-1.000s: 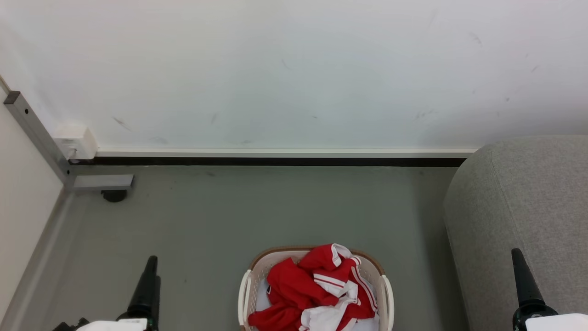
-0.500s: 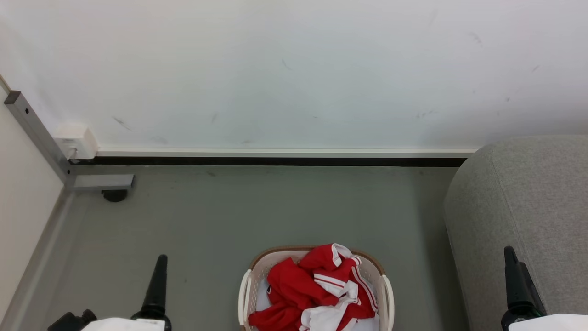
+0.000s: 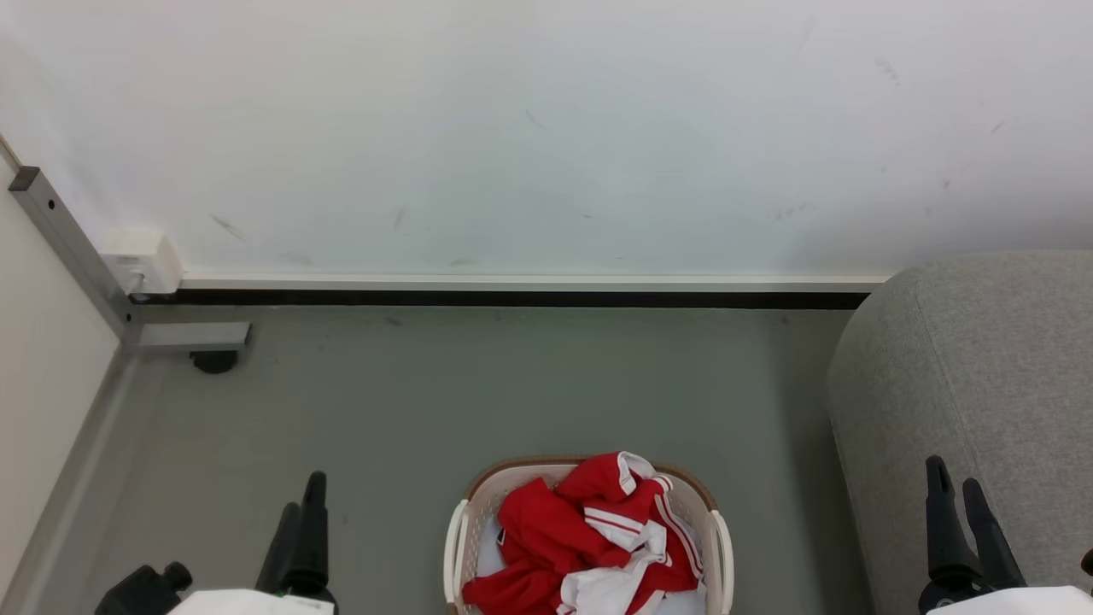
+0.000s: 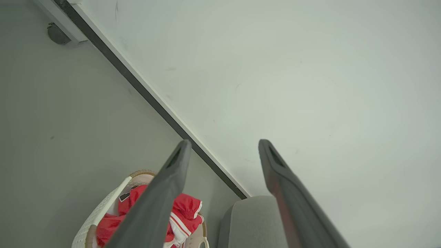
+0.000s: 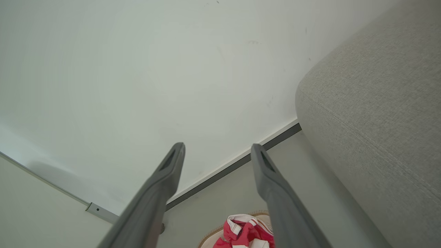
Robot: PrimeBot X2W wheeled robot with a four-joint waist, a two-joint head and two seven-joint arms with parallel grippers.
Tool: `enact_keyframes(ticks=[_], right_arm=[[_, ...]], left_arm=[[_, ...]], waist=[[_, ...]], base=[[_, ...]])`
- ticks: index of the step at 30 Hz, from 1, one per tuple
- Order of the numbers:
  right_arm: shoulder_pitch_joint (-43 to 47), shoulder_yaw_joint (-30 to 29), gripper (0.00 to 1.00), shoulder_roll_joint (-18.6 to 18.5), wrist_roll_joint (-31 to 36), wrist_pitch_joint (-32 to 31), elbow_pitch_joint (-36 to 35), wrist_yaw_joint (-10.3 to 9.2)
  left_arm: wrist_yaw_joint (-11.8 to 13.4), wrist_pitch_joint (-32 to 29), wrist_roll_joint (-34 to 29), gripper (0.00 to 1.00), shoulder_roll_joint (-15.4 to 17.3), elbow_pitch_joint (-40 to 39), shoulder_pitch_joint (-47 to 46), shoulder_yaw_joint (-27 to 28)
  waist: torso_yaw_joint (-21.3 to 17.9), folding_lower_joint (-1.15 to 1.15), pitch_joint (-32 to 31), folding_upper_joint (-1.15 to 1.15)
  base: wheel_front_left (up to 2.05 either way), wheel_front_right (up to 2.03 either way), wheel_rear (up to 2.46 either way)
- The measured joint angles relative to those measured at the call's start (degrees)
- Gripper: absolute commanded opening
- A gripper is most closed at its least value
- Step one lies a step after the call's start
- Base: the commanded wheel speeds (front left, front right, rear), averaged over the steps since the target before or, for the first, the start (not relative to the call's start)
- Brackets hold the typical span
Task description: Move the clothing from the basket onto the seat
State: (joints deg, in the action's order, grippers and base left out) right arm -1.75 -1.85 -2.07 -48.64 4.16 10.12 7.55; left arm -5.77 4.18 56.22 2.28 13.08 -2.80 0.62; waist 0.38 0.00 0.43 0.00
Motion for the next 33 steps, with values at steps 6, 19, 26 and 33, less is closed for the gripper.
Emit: enact_keyframes(ticks=[6, 19, 26, 33], right_arm=[[0.45, 0.42, 1.0, -0.05, 4.39, 1.05, -0.1, 0.0], [0.81, 1.44, 1.0, -0.15, 13.25, 3.13, -0.71, 0.0], [1.16, 1.59, 1.0, -0.21, 17.45, 4.32, -0.92, 0.0], [1.59, 1.86, 1.0, -0.26, 21.09, 5.34, -1.24, 0.0]], left_arm=[[-0.24, 1.02, -5.67, 1.0, 0.01, -0.9, 0.4, -0.86], [-0.2, 3.34, -14.8, 1.0, 0.08, -2.1, 1.09, -2.57], [0.09, 4.32, -19.0, 1.0, 0.12, -2.47, 1.18, -3.14], [0.3, 5.1, -22.88, 1.0, 0.14, -2.81, 1.63, -3.43]], waist=[[0.08, 0.0, -0.01, 0.0], [0.19, 0.0, -0.05, 0.0], [0.27, 0.0, -0.04, 0.0], [0.35, 0.0, -0.1, 0.0]], base=[[0.0, 0.0, 0.0], [0.0, 0.0, 0.0], [0.0, 0.0, 0.0], [0.0, 0.0, 0.0]])
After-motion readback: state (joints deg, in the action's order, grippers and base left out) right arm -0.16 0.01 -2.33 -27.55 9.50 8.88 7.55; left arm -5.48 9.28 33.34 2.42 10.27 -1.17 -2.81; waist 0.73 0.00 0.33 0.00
